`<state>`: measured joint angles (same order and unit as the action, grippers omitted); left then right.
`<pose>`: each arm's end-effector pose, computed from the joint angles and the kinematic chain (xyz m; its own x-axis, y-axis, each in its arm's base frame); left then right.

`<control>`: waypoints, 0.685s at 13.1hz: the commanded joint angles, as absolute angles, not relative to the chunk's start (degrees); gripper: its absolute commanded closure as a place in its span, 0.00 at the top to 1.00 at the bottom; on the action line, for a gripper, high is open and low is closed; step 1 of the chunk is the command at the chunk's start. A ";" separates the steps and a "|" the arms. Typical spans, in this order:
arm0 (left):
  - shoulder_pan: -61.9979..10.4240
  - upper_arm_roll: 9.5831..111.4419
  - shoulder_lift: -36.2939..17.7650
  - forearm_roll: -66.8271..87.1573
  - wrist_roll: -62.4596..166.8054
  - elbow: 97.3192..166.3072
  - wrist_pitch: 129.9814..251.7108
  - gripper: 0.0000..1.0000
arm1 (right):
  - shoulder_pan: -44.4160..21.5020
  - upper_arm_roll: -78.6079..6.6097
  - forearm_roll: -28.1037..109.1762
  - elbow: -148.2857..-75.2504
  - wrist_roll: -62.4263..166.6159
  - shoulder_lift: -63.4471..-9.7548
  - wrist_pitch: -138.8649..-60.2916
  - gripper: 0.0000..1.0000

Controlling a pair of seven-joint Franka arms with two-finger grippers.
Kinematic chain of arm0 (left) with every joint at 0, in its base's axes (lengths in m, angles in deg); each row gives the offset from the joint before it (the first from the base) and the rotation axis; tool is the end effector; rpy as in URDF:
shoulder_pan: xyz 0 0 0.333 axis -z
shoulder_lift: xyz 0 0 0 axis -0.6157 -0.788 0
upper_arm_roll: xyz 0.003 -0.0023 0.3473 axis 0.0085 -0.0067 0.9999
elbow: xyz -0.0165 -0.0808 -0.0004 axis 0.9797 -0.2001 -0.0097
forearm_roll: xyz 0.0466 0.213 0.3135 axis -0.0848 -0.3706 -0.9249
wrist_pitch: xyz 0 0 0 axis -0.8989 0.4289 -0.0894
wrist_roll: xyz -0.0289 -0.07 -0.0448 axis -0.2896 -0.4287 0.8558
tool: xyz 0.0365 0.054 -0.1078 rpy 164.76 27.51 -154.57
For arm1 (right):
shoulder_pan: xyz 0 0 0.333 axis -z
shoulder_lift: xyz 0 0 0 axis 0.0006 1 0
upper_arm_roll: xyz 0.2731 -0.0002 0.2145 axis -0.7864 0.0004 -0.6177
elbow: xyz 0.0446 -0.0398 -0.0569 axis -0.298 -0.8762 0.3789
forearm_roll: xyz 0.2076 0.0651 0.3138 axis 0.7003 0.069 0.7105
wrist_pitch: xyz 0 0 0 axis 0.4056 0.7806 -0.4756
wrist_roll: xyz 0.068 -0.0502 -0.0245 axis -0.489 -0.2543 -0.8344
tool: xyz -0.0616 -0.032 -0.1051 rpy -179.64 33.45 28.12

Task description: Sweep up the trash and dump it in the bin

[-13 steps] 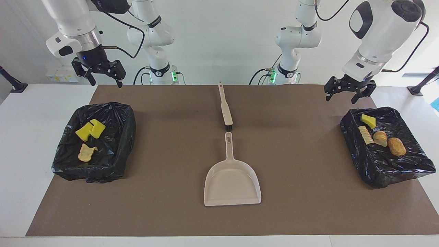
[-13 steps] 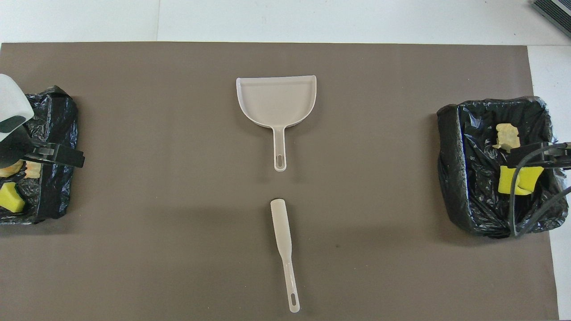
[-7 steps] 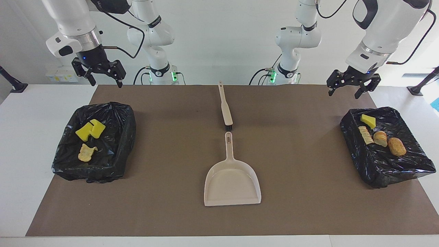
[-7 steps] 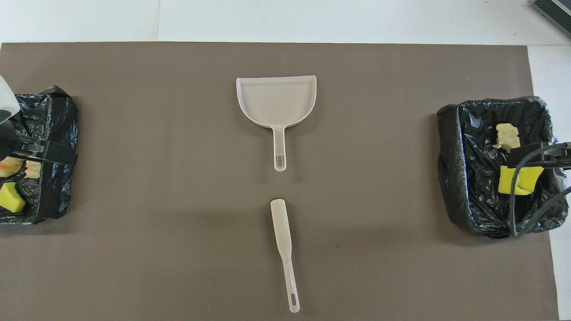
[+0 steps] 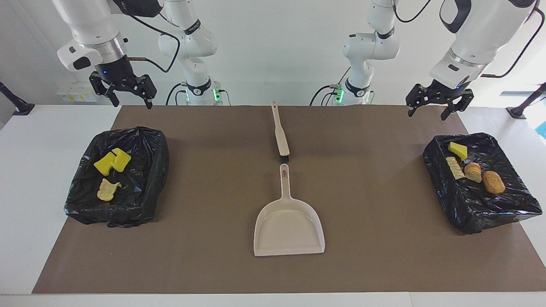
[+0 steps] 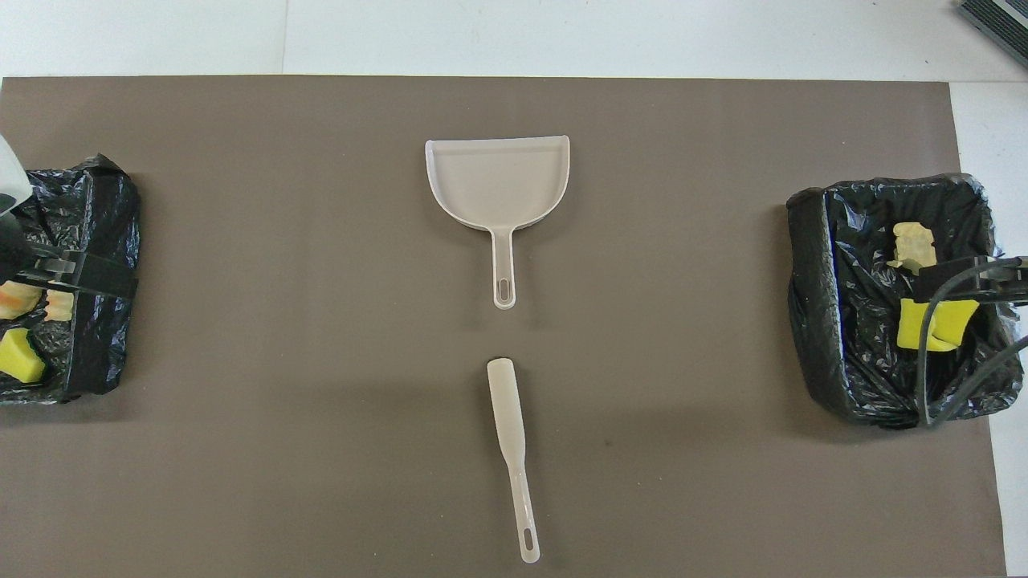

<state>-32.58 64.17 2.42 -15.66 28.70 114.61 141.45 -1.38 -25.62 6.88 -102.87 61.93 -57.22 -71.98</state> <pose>0.5281 -0.0428 0.6361 0.9748 -0.2217 -0.0238 -0.2219 -0.9750 -0.0068 0.5098 -0.0246 0.6488 0.9980 -0.0626 0.0087 -0.0630 -0.9969 0.0481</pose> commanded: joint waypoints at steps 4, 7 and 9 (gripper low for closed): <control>-34.84 62.66 2.03 -15.59 29.08 113.76 141.05 1.00 | -1.26 -25.63 7.84 -104.08 61.68 -58.45 -71.63 1.00; -34.23 62.66 1.85 -14.97 36.79 113.76 143.15 1.00 | -1.26 -25.63 7.93 -104.08 61.68 -58.45 -71.63 1.00; -33.87 62.49 1.94 -14.97 36.56 114.11 143.25 1.00 | -1.26 -25.63 7.84 -104.08 61.68 -58.45 -71.63 1.00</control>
<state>-33.85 62.91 2.27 -15.42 35.10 114.58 142.63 -1.38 -25.62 6.88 -102.87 61.93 -57.22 -71.98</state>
